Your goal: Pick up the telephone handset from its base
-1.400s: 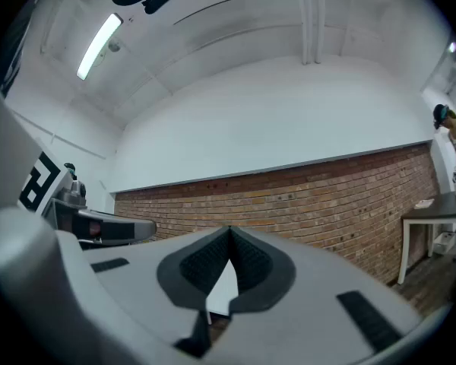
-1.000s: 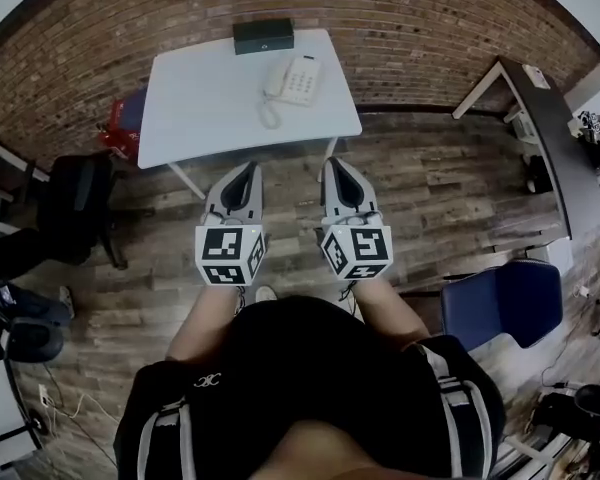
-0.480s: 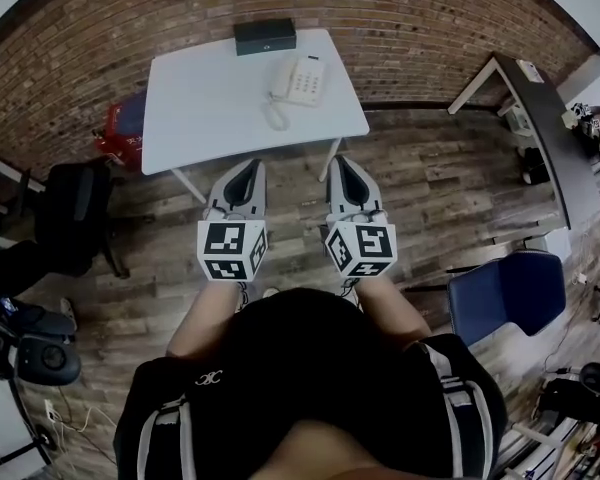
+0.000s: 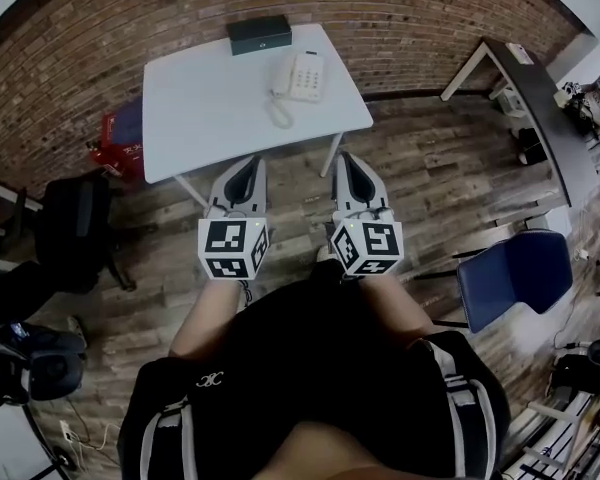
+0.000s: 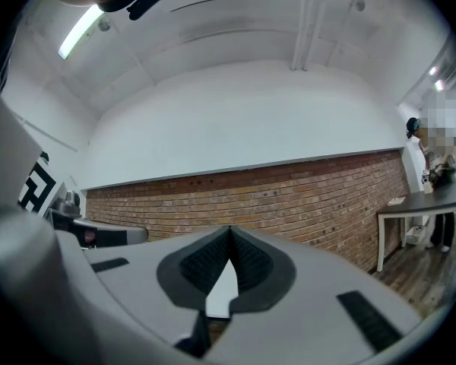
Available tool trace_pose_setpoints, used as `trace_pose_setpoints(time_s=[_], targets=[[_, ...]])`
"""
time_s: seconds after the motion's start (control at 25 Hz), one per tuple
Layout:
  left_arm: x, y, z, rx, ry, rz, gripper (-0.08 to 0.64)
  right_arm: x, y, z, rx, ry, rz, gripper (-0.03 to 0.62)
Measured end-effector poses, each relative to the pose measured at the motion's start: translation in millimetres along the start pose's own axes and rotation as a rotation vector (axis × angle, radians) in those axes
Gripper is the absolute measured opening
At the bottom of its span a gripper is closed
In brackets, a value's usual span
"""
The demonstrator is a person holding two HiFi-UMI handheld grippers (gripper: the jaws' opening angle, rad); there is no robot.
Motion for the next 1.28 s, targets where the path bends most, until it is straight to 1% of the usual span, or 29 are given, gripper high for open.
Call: trace_pose_setpoints(time_s=[0.2,0.44,0.72,0.84,1.0,1.28], targets=[[-8,0,0,0.003,-0.009,0.004,0.002,-2,-4,0,0.004,0.015,0.011,-0.003],[-28,1,-7,0.027,-0.001,-0.037,0.002,-6,-17,-8,0.023,0.032,-0.002,-0.003],[-44,-21,-10,0.032,-0.001,-0.074,0.002,2,-50,-7,0.026,0.023,-0.028,-0.002],[-52,-39,-13,0.024,0.002,-0.083,0.002,11,-68,-7,0.024,0.014,-0.030,-0.003],[-53,-72,-14,0.002,0.000,-0.088,0.002,34,-94,-3,0.013,-0.007,-0.027,-0.003],[-57,-152,-26,-0.042,-0.001,-0.078,0.002,78,-152,-5,-0.013,-0.016,-0.041,-0.003]])
Point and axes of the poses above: the fingertips, and each gripper's own axes: y backward along the fingers, x to its right, z out of its underside, the point moved 2 cm from there along y, backward along the fingers, and after that the axes turned 7 degrees about -x, right-handed, at the moved point
